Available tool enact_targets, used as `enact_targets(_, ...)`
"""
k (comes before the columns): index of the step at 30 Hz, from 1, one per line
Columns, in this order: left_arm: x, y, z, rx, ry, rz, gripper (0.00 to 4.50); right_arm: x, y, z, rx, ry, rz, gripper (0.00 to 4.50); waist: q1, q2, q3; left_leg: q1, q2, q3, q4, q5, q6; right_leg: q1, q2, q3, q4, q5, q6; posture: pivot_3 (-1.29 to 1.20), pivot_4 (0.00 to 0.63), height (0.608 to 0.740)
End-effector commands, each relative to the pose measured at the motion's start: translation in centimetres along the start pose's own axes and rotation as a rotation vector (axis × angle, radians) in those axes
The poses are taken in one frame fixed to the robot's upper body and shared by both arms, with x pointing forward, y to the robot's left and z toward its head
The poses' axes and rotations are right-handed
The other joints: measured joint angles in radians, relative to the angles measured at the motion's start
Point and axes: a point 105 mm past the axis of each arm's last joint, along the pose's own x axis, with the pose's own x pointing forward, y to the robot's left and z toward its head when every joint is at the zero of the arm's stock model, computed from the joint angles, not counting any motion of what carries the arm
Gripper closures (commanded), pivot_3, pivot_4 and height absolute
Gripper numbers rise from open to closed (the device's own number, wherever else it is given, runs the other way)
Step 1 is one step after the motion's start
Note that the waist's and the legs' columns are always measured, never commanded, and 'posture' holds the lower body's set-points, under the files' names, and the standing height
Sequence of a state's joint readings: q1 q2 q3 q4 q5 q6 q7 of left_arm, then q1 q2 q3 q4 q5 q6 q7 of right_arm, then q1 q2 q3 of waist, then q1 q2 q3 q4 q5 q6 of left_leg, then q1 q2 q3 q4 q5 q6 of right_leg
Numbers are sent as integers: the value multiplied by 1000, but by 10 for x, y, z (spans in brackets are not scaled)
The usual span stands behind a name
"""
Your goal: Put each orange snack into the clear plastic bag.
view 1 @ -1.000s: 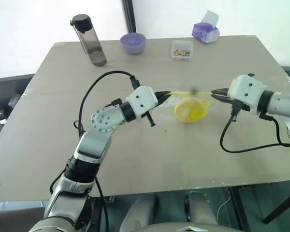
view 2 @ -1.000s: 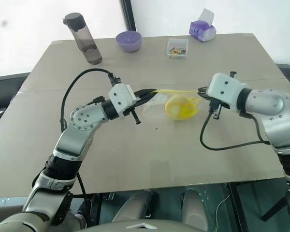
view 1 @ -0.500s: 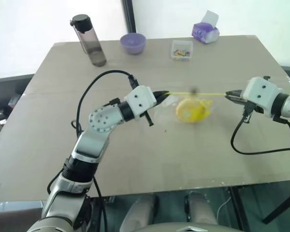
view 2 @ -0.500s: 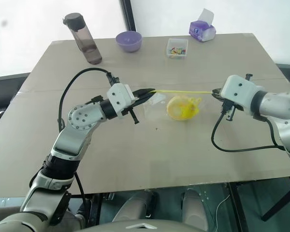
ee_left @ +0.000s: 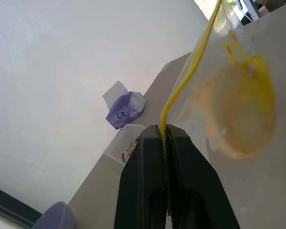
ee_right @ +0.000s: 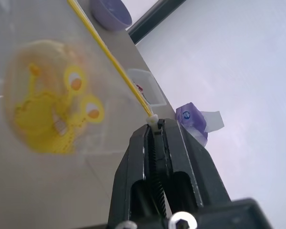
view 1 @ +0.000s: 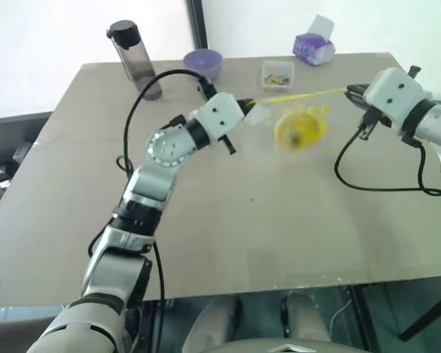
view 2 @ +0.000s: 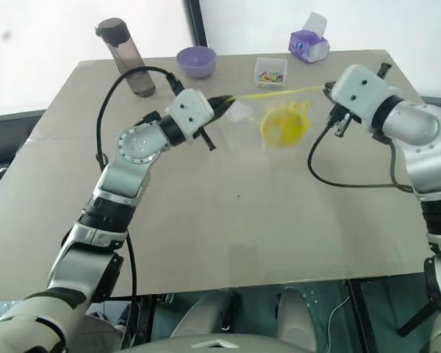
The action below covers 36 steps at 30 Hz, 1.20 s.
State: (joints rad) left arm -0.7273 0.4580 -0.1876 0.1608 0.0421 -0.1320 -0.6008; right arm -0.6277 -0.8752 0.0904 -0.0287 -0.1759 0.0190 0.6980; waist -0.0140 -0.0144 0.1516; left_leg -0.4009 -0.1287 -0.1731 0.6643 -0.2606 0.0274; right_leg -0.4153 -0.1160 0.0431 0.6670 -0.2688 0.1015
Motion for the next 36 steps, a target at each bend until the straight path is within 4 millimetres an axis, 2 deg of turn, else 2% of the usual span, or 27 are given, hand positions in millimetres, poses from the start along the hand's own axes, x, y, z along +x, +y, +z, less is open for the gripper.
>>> enact_targets(1,-23,-17,-18,-31,64,-35,4500,-13,21,-9,72,41,43,4456,-2,0,0,0,0,0,0,0,0,-1,0,0,0,0,0,0,150,740)
enact_targets(7,-49,-76,-28,-240,123,-147,4500,-27,85,-14,192,82,186,4456,2,1,1,-2,0,0,3,-1,1,-2,0,1,4,0,0,0,150,740)
enact_targets(8,-52,-84,-29,-274,136,-156,3849,-29,94,-16,203,90,206,4500,4,1,1,-1,0,0,4,-1,1,-1,0,1,6,0,0,0,150,740)
enact_targets(9,-55,-90,-29,-297,145,-165,3711,-32,102,-18,212,102,220,4500,5,1,0,2,0,0,4,-1,1,1,0,1,6,0,0,0,150,740)
enact_targets(10,-57,-93,-29,-319,152,-160,3256,-34,108,-21,225,112,233,3809,7,1,0,4,0,0,4,-1,1,4,0,1,7,0,0,0,150,740)
enact_targets(12,-59,-93,-30,-355,165,-137,2321,-37,116,-24,257,122,244,3054,8,1,1,5,-1,0,4,-1,1,4,0,1,8,0,0,0,150,740)
enact_targets(16,-68,-94,-40,-454,213,-84,476,-53,128,-43,380,214,270,1205,10,1,0,6,-1,1,5,-1,1,4,0,1,10,0,1,0,150,740)
enact_targets(19,-81,-90,-39,-596,203,-63,476,-64,123,-45,523,201,207,1205,7,1,0,6,-1,1,4,-1,1,4,0,2,10,0,0,0,150,740)
enact_targets(23,-107,-91,-44,-676,263,-59,476,-84,114,-44,849,107,95,1205,6,2,0,6,0,1,4,-1,1,4,1,2,8,0,0,0,150,740)
enact_targets(25,-120,-94,-46,-683,288,-73,476,-95,116,-43,941,84,98,1205,8,2,0,6,0,1,4,-1,1,4,1,2,8,0,0,0,150,740)
enact_targets(27,-144,-97,-49,-707,337,-67,476,-118,126,-45,1031,48,119,1205,12,2,0,6,0,1,4,-1,1,4,1,2,8,0,0,0,150,740)
enact_targets(28,-155,-97,-49,-712,357,-55,476,-131,133,-47,1061,48,167,1205,14,2,0,6,0,1,3,-1,1,5,1,2,7,0,0,0,150,740)
enact_targets(30,-165,-96,-46,-715,368,-41,476,-144,138,-49,1065,46,216,1205,20,3,0,7,0,1,1,-2,2,5,0,2,4,0,0,0,150,740)
enact_targets(36,-173,-92,-37,-711,368,-26,476,-152,130,-53,1048,15,235,1205,24,4,0,12,1,2,2,-5,7,10,0,2,4,1,0,0,150,740)
